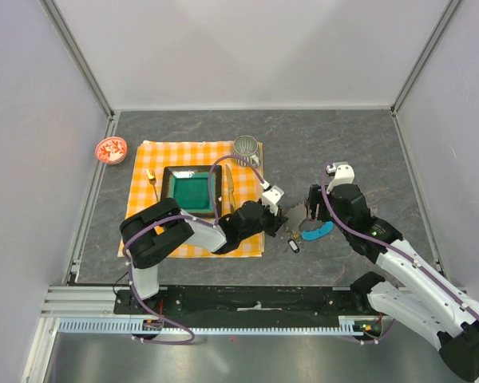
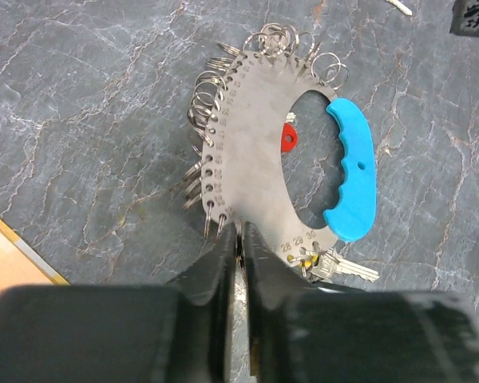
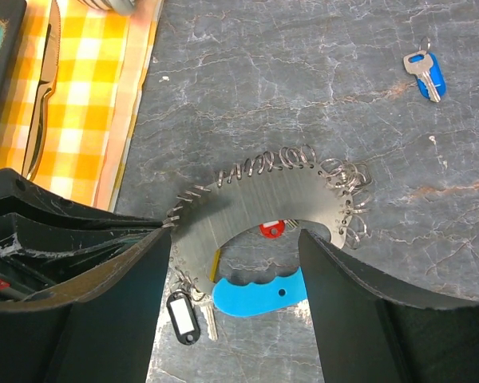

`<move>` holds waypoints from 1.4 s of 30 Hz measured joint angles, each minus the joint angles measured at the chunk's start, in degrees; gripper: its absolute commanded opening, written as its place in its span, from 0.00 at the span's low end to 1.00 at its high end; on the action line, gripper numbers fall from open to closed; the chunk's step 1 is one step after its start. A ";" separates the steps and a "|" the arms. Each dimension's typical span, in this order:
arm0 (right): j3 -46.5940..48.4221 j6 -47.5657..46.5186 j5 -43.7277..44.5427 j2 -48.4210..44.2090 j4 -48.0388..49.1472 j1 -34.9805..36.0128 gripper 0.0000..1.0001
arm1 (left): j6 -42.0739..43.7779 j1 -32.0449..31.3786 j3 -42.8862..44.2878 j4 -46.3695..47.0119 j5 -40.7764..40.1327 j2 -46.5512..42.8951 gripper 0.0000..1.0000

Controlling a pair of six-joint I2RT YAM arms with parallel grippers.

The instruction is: Put the keys on the keyring

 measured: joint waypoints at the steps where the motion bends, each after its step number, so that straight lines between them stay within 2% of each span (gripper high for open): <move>1: 0.00 -0.13 -0.09 0.00 0.00 0.00 0.73 | 0.13 0.00 0.00 0.13 0.02 0.00 0.22; 2: 0.00 -0.15 -0.17 0.00 0.02 0.00 0.73 | 0.24 0.00 -0.11 0.22 -0.11 -0.04 0.28; 5: 0.00 -0.24 -0.22 0.00 0.04 0.00 0.73 | 0.20 0.00 -0.61 -1.20 -0.50 -0.96 0.34; 11: 0.00 -0.35 -0.22 0.00 0.07 0.00 0.73 | -0.35 0.00 0.63 -10.40 -2.80 -5.18 0.37; 18: 0.00 -0.35 -0.24 0.09 0.11 0.00 0.73 | -0.98 0.00 9.94 -26.62 -3.54 -5.95 0.36; 24: 0.00 -0.35 -0.42 0.33 0.13 0.00 0.73 | -0.98 0.81 15.13 -34.21 -1.75 -4.90 0.34; 32: 0.00 -0.37 -0.50 0.74 0.13 0.00 0.73 | -0.98 1.88 16.04 -40.26 2.84 -1.97 0.30; 42: 0.00 -0.37 -0.66 1.25 0.15 0.00 0.73 | -0.96 2.12 16.06 -40.94 3.78 -1.07 0.28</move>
